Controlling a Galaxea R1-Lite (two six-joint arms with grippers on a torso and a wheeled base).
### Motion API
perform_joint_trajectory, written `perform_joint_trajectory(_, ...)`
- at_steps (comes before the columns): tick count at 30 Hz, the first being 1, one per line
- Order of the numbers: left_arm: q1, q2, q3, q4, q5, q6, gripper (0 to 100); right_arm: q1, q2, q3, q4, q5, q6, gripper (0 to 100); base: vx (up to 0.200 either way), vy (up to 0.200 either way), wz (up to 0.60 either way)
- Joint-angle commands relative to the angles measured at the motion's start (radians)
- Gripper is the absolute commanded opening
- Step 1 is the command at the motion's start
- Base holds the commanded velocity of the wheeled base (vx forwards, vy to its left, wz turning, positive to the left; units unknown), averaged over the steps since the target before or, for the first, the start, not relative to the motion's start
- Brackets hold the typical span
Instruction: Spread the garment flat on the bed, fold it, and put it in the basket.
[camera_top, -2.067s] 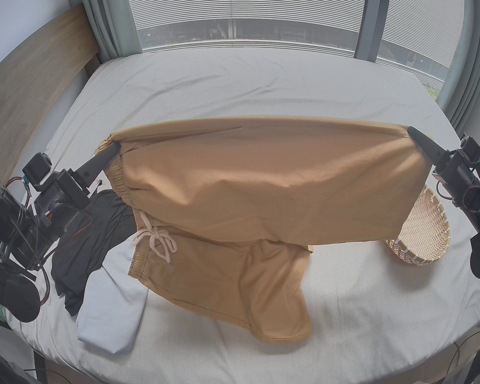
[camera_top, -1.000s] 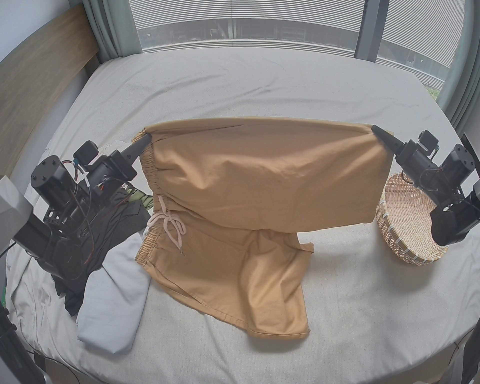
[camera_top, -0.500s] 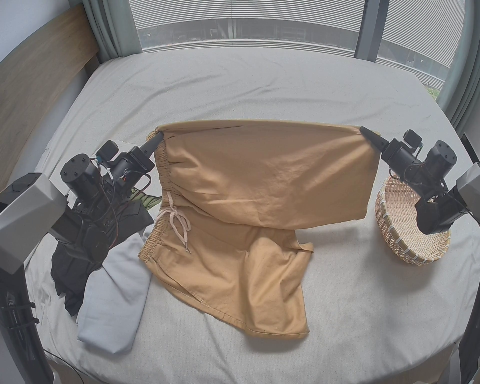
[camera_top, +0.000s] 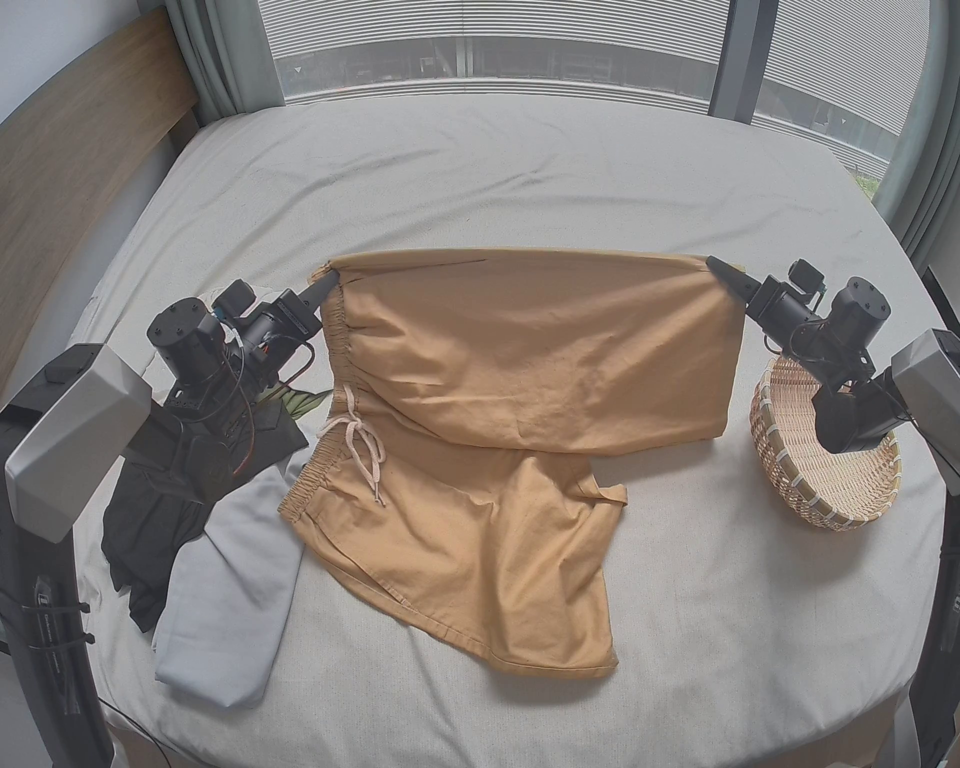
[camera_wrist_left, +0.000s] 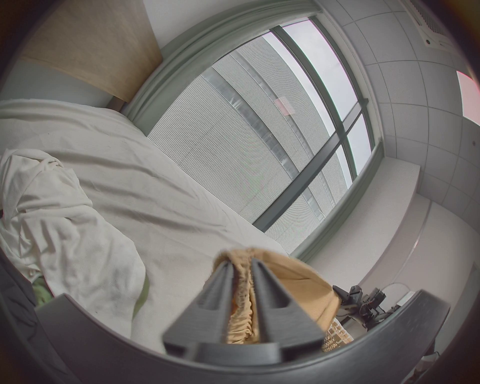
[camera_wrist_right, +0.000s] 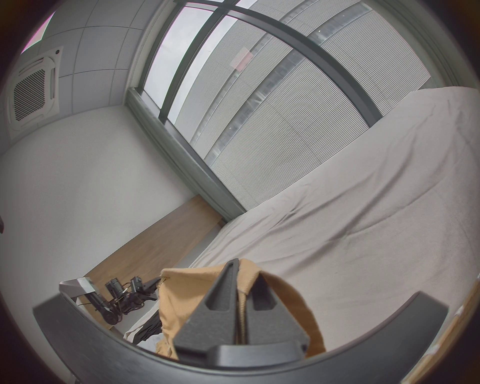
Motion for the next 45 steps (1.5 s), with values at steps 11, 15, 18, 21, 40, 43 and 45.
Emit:
perform_joint_trajectory(11,-0.011,0.001,-0.079,0.148,0.005,-0.054,100,0.006,0.018,-0.057,0.028,-0.01,0.0,100,0.0,0.0,0.0)
perform_joint_trajectory(15,-0.011,-0.05,-0.008,0.137,0.024,-0.054,100,0.031,-0.036,0.033,-0.002,-0.01,-0.003,100,0.0,0.0,0.0)
perform_joint_trajectory(18,-0.01,-0.107,0.084,0.112,0.024,-0.052,100,0.055,-0.067,0.115,-0.05,-0.01,-0.003,100,0.0,0.0,0.0)
perform_joint_trajectory(21,-0.004,-0.186,0.202,0.083,0.014,-0.048,100,0.083,-0.111,0.214,-0.091,-0.01,-0.009,100,0.0,0.0,0.0)
perform_joint_trajectory(40,0.056,-0.401,0.703,-0.052,-0.173,0.164,100,0.192,-0.338,0.799,-0.222,-0.006,-0.179,100,0.0,0.0,0.0)
perform_joint_trajectory(43,0.056,-0.401,0.717,-0.053,-0.173,0.176,100,0.192,-0.333,0.806,-0.222,-0.006,-0.193,100,0.0,0.0,0.0)
perform_joint_trajectory(45,0.058,-0.401,0.733,-0.053,-0.173,0.19,100,0.192,-0.303,0.831,-0.222,-0.006,-0.202,100,0.0,0.0,0.0)
